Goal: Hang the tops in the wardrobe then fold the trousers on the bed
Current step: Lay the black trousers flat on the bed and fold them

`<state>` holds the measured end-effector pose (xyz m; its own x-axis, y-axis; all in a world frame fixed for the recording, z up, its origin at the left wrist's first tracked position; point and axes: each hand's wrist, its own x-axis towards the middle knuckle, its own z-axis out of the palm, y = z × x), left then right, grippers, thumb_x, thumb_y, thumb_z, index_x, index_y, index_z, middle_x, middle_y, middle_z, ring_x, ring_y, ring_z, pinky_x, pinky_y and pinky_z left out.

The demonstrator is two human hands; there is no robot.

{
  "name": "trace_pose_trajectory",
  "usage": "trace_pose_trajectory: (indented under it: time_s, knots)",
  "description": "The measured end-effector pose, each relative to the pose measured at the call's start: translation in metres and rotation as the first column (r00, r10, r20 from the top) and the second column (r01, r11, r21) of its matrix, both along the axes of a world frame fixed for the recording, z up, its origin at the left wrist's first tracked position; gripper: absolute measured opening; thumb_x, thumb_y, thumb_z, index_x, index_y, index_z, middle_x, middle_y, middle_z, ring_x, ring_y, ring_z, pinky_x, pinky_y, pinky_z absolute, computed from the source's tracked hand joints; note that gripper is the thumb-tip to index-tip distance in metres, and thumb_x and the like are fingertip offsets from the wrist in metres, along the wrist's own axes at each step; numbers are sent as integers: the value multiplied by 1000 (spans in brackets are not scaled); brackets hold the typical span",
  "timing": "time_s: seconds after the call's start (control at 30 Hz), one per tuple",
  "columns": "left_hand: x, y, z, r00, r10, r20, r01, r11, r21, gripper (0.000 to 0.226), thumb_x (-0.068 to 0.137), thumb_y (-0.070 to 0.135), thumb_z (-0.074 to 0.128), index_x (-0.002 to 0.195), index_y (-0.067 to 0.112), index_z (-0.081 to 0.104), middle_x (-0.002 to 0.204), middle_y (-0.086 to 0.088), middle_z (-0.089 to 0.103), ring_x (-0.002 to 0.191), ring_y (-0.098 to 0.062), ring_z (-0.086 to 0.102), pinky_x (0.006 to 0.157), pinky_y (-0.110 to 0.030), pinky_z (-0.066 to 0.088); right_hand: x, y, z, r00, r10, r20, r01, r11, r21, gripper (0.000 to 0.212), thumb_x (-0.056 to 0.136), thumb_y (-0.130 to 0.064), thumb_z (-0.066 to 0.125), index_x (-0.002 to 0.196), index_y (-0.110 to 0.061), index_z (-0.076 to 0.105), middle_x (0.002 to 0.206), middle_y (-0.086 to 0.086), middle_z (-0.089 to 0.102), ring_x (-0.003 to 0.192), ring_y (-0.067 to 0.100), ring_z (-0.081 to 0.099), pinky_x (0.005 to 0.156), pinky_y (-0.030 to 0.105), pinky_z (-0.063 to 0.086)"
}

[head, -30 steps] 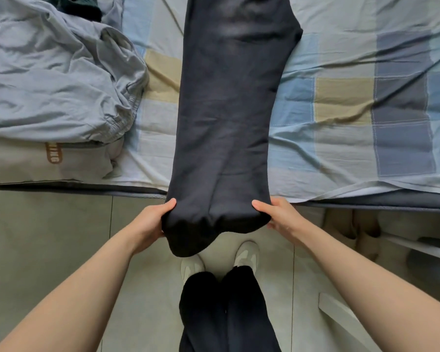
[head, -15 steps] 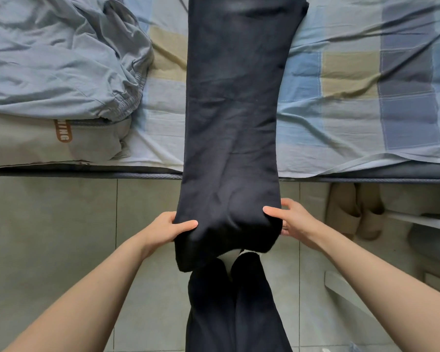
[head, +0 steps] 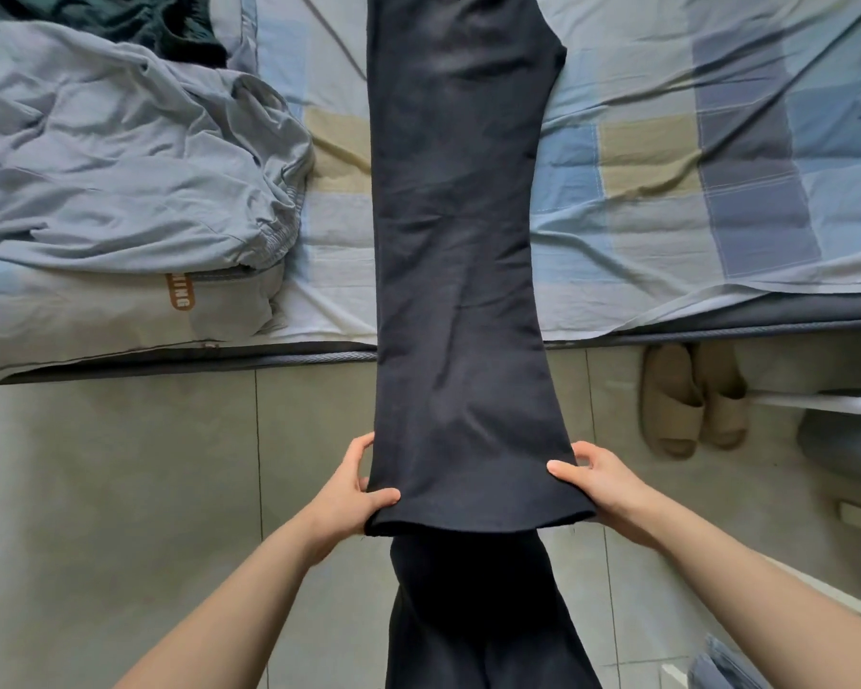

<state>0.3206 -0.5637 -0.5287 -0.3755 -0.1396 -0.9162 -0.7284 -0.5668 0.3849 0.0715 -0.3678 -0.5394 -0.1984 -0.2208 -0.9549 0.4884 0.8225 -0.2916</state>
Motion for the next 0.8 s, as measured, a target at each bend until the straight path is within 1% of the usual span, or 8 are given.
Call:
trace_pose_trajectory:
  time_s: [0.17, 0.27, 0.33, 0.43, 0.53, 0.63, 0.73, 0.8]
  knots:
    - [-2, -24, 22, 999, 40, 14, -40, 999, 7, 80, 94, 2, 54, 139, 59, 20, 90, -17, 68, 77, -27, 64, 69, -39, 59, -11, -30, 39, 995, 13, -95, -15, 1000, -23, 52, 87, -4, 59, 122, -36, 38, 78, 12, 59, 57, 17, 55, 49, 27, 51]
    - [-17, -55, 39, 996, -89, -8, 90, 996, 21, 49, 95, 4, 52, 129, 40, 56, 99, -13, 66, 79, -22, 60, 75, -41, 60, -33, -57, 65, 986, 162, -26, -164, 983, -79, 32, 91, -4, 55, 114, -25, 61, 69, -1, 55, 41, 5, 46, 44, 19, 43]
    - [-35, -79, 48, 986, -166, -12, 166, 986, 13, 29, 95, 8, 53, 107, 24, 74, 99, -6, 65, 76, -17, 57, 75, -37, 60, -53, -80, 74, 982, 190, -2, -189, 979, -80, 17, 89, -11, 59, 102, -12, 71, 73, -2, 57, 42, 5, 47, 42, 17, 38]
    - [-68, -121, 55, 991, -128, -48, 131, 989, 67, 20, 91, 22, 60, 102, 13, 75, 92, -6, 59, 78, -17, 52, 68, -27, 53, -87, -119, 77, 995, 87, 44, -83, 993, -82, 20, 79, -21, 66, 94, -9, 70, 63, 1, 51, 43, 9, 42, 39, 16, 33]
    - [-109, -168, 52, 998, 21, -57, -16, 996, 89, 30, 97, 33, 51, 111, 13, 69, 96, -11, 61, 84, -22, 58, 65, -29, 54, -127, -158, 70, 980, -153, 129, 168, 979, -113, 14, 93, -14, 46, 88, -11, 58, 74, 7, 62, 59, 16, 61, 47, 24, 52]
    - [-155, -211, 39, 978, 204, -38, -204, 979, -1, 37, 98, 47, 44, 77, 21, 59, 61, -3, 45, 51, -14, 45, 67, -33, 53, -169, -198, 55, 931, -314, 185, 344, 926, -159, 24, 98, -20, 41, 80, -10, 54, 69, 12, 70, 62, 22, 71, 55, 26, 58]
    - [-191, -239, 7, 940, 341, -24, -341, 931, -126, 43, 98, 58, 37, 100, 21, 58, 55, -1, 47, 47, -13, 43, 76, -38, 54, -202, -234, 25, 871, -466, 158, 490, 847, -206, 22, 101, -26, 38, 101, -9, 53, 84, 15, 69, 71, 25, 71, 55, 27, 58]
    - [-201, -240, -20, 956, 288, 60, -259, 919, -296, 40, 97, 53, 44, 115, 19, 54, 72, -3, 52, 55, -13, 45, 74, -35, 51, -213, -244, -3, 897, -441, -22, 431, 887, -166, 21, 101, -22, 37, 119, -13, 45, 89, 15, 63, 75, 24, 65, 57, 29, 55]
